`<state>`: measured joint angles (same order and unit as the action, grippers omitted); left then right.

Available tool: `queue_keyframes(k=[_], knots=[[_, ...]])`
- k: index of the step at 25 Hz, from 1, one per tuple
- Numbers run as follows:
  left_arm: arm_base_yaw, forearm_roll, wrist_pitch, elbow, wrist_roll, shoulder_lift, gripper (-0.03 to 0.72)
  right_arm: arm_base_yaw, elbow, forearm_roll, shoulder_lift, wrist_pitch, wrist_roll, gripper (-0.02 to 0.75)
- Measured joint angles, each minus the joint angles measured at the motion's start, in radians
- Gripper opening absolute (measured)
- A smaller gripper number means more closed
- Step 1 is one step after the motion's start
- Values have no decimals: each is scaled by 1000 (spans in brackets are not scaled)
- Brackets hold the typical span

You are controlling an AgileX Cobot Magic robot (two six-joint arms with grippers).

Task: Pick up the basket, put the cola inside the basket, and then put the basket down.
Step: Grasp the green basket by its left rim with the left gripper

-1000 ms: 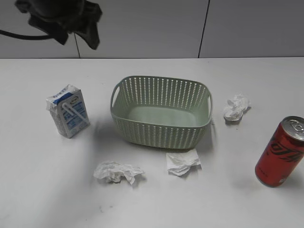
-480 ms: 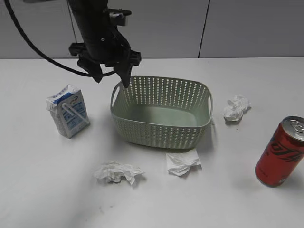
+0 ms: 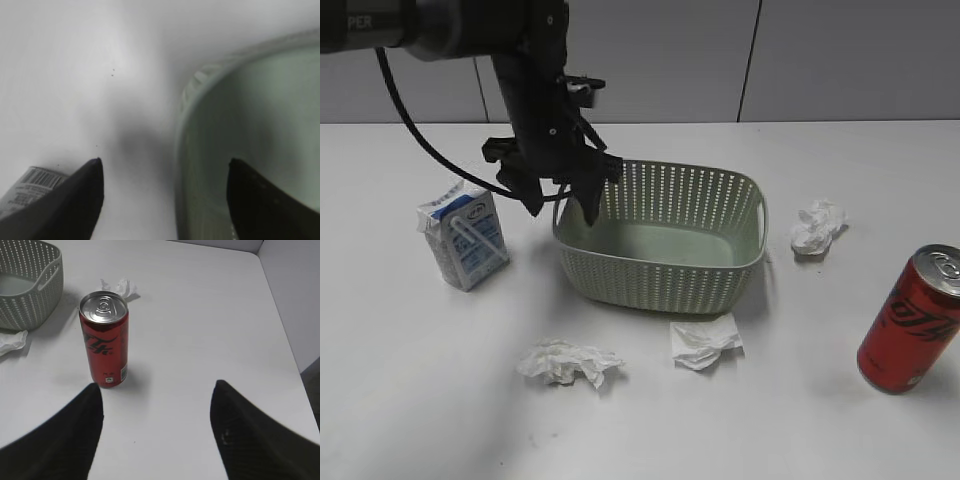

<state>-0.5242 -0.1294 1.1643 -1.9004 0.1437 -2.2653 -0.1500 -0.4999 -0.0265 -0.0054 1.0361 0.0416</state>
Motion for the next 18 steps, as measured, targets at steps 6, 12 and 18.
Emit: queue_keyframes(k=[6, 12, 18], knots=[[0, -14, -9, -1, 1, -19, 517, 0, 0, 0, 0, 0, 0, 510], [0, -15, -14, -1, 20, -19, 407, 0, 0, 0, 0, 0, 0, 510], [0, -16, -13, -1, 25, -29, 400, 0, 0, 0, 0, 0, 0, 510]])
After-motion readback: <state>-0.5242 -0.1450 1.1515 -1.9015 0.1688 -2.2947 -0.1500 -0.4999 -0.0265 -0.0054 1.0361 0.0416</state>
